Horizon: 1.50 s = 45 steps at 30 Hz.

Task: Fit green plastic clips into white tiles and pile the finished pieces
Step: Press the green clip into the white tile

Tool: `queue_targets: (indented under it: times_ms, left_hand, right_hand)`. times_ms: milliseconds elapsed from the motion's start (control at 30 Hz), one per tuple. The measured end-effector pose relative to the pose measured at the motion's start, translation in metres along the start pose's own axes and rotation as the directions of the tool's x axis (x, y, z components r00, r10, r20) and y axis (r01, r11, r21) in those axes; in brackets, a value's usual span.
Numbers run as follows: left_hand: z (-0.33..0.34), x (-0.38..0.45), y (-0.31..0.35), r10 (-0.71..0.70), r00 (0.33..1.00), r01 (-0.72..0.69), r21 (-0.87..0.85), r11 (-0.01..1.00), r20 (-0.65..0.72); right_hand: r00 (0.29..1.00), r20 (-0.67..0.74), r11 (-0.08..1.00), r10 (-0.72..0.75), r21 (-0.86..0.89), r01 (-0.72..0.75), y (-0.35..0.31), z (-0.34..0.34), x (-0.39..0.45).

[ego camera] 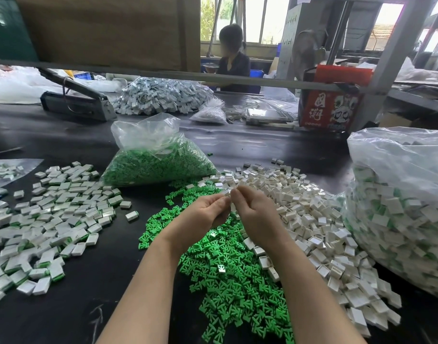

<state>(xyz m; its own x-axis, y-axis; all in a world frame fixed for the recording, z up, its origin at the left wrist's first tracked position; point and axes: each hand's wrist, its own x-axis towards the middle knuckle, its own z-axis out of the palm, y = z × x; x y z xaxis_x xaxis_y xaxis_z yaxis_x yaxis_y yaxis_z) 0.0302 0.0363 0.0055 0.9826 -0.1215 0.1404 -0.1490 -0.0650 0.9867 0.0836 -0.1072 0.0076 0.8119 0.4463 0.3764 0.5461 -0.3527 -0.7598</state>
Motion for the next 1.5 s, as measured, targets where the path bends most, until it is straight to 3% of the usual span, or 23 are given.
queue_targets:
  times_ms: [200,300,433,567,933,1067,1300,1500]
  left_hand:
    - [-0.004,0.001,-0.006,-0.035,0.999,0.035,0.005,0.999,-0.034]
    - [-0.005,0.001,-0.004,-0.029,0.999,0.028,-0.024,0.999,-0.018]
    - [-0.003,0.0,0.0,-0.019,1.0,0.02,-0.049,0.999,0.024]
    - [-0.003,-0.002,0.0,-0.012,0.999,0.014,-0.072,0.997,0.034]
    - [-0.005,-0.002,-0.003,-0.005,0.999,0.004,0.038,0.999,0.033]
    - [-0.008,-0.001,-0.006,-0.005,1.0,0.006,-0.017,1.0,0.023]
    - [-0.01,0.005,-0.016,-0.047,0.996,0.052,0.065,0.997,-0.069]
    - [-0.004,0.006,-0.01,-0.046,0.996,0.048,0.028,0.998,-0.075]
  right_hand:
    - [0.999,0.006,0.989,-0.05,-0.139,0.05,0.0,0.003,-0.003]
    - [0.999,0.051,0.998,0.012,0.06,-0.015,-0.002,0.004,-0.002]
    - [0.985,0.158,0.906,0.074,0.402,-0.132,-0.004,0.001,-0.002]
    - [0.975,0.209,0.868,0.073,0.469,-0.166,-0.003,0.003,-0.003]
    - [0.977,0.2,0.931,0.074,0.337,-0.14,0.0,0.001,-0.002]
    - [0.976,0.206,0.925,0.073,0.353,-0.143,0.001,0.001,-0.002]
    - [0.999,0.035,0.996,0.023,-0.087,-0.02,-0.002,0.01,-0.002]
    - [1.0,0.021,0.983,-0.004,-0.185,0.008,-0.009,0.012,-0.005]
